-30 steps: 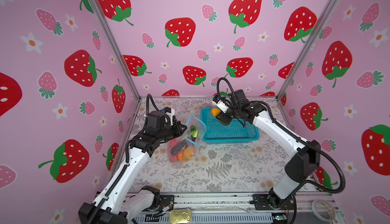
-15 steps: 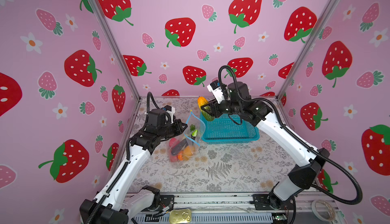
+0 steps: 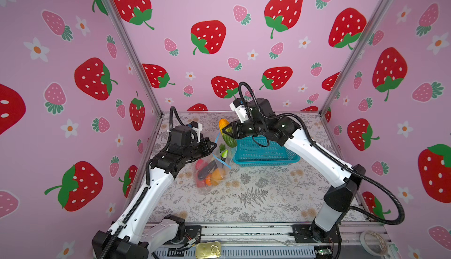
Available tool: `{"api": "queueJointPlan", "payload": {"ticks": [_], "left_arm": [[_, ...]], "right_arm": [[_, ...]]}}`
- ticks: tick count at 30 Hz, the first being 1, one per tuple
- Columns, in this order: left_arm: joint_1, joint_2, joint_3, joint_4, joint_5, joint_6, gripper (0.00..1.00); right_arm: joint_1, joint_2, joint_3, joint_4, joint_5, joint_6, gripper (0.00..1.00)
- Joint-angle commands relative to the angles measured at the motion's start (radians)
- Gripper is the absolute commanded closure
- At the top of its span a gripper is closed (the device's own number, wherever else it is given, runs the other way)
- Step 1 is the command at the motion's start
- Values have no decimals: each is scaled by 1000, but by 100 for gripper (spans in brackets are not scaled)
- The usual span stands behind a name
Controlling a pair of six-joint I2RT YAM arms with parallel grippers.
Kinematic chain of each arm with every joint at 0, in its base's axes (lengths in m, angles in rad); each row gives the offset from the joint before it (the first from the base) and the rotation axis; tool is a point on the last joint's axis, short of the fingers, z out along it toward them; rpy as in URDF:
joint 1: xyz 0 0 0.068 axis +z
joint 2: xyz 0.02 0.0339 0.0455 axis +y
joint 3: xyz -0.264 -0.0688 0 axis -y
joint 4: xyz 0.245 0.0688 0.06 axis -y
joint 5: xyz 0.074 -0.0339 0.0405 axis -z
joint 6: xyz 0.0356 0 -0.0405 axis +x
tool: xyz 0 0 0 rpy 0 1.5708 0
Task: Place the food in the zip-top bag and seal the zipper
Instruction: 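Carry the papaya over the bag opening and release it inside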
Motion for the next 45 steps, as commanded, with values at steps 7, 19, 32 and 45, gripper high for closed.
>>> {"api": "queueJointPlan", "payload": {"ticks": [7, 19, 32, 45], "left_arm": [[5, -21, 43, -7, 0, 0, 100], [5, -22, 42, -9, -3, -4, 100], [5, -8, 50, -8, 0, 1, 100], [5, -7, 52, -10, -3, -1, 100]], "right_arm": [[42, -4, -84, 50, 97, 78, 71], [52, 28, -125, 98, 110, 93, 72], [66, 12, -160, 92, 134, 87, 63], [65, 4, -157, 85, 150, 61, 51]]}}
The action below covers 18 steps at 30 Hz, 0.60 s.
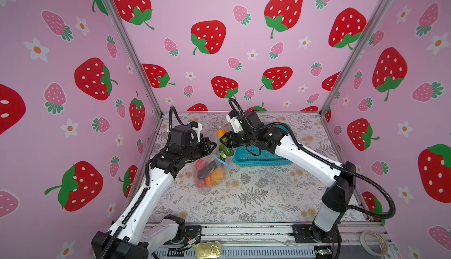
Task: Place the food in the zip-top bag and seal the zipper
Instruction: 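Carry the papaya over the bag opening and release it inside, then withdraw the empty right gripper from the bag toward the robot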
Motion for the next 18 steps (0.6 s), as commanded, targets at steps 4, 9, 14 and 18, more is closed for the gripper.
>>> {"api": "queueJointPlan", "payload": {"ticks": [4, 9, 14, 18], "left_arm": [[5, -1, 47, -4, -1, 2, 100], [5, -2, 47, -4, 0, 1, 100], [5, -2, 47, -3, -1, 2, 100], [5, 2, 48, -3, 0, 2, 100]], "right_arm": [[8, -17, 3, 7, 9, -12, 45], [8, -15, 8, 9, 3, -25, 43], [8, -16, 17, 12, 8, -37, 43], [8, -19, 28, 14, 13, -48, 45]]}}
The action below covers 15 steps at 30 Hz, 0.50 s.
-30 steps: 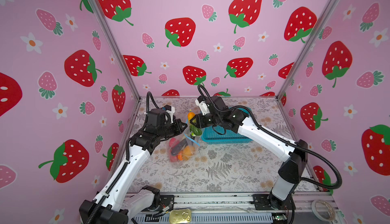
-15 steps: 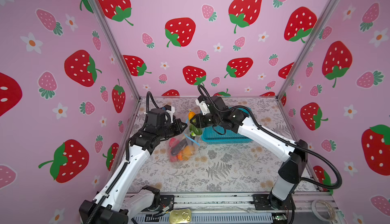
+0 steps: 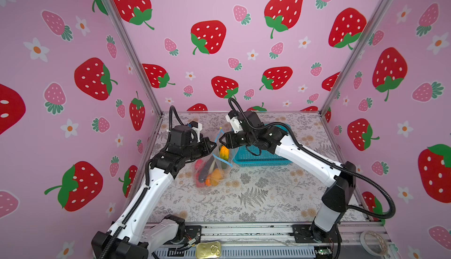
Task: Place the food in the zip-top bag and seal the zipper
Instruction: 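Withdraw the empty right gripper from the bag toward the robot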
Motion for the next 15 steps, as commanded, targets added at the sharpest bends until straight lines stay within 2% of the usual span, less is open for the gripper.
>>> {"api": "queueJointPlan", "payload": {"ticks": [1, 8, 9, 15], "left_arm": [[5, 1, 45, -1, 0, 2, 100], [6, -6, 52, -17, -6, 9, 100], [5, -7, 53, -19, -9, 11, 100], [5, 7, 67, -19, -15, 12, 100]], "right_arm": [[8, -25, 26, 20, 13, -19, 46], [9, -141, -72, 124, 95, -95, 48], [8, -162, -94, 137, 126, -113, 51], [8, -245, -153, 157, 339, -274, 52]]}}
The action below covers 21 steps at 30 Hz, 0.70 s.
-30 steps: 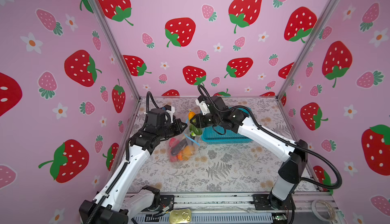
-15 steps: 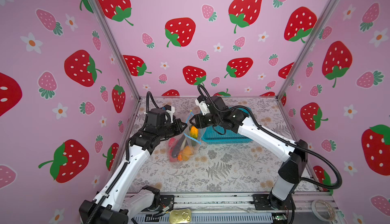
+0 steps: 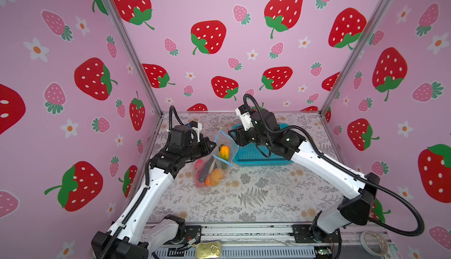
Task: Place the food in the zip-top bag and seal the zipper
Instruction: 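Withdraw the empty right gripper from the bag toward the robot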
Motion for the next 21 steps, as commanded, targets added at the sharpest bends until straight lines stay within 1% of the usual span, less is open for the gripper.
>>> {"api": "queueJointPlan", "payload": {"ticks": [1, 3, 5, 6, 7, 8, 10, 11, 13, 17, 19, 21], "left_arm": [[5, 7, 59, -7, -7, 12, 100], [5, 11, 59, -6, -8, 11, 100], [5, 8, 58, -7, -11, 9, 100], [5, 8, 57, -6, -11, 9, 100], [5, 9, 59, -9, -11, 9, 100], [6, 10, 59, -9, -13, 8, 100], [5, 10, 63, -14, -12, 7, 100], [5, 10, 66, -16, -13, 6, 100], [5, 8, 68, -21, -16, 7, 100], [5, 0, 62, -19, -19, 0, 100], [5, 3, 62, -21, -13, -3, 100], [5, 3, 63, -23, -10, -3, 100]], "right_arm": [[7, -49, -41, 43, 172, -143, 51], [7, -84, -86, 79, 223, -235, 49], [5, -125, -153, 145, 268, -332, 34], [6, -149, -194, 190, 304, -369, 23], [5, -176, -241, 241, 338, -400, 8], [5, -201, -291, 289, 369, -426, 0], [3, -260, -410, 418, 455, -469, 1], [3, -286, -455, 472, 474, -500, 1], [3, -329, -510, 494, 480, -521, 1], [4, -373, -571, 414, 442, -462, 1], [3, -384, -602, 334, 427, -384, 0], [3, -399, -652, 282, 396, -308, 3]]}}
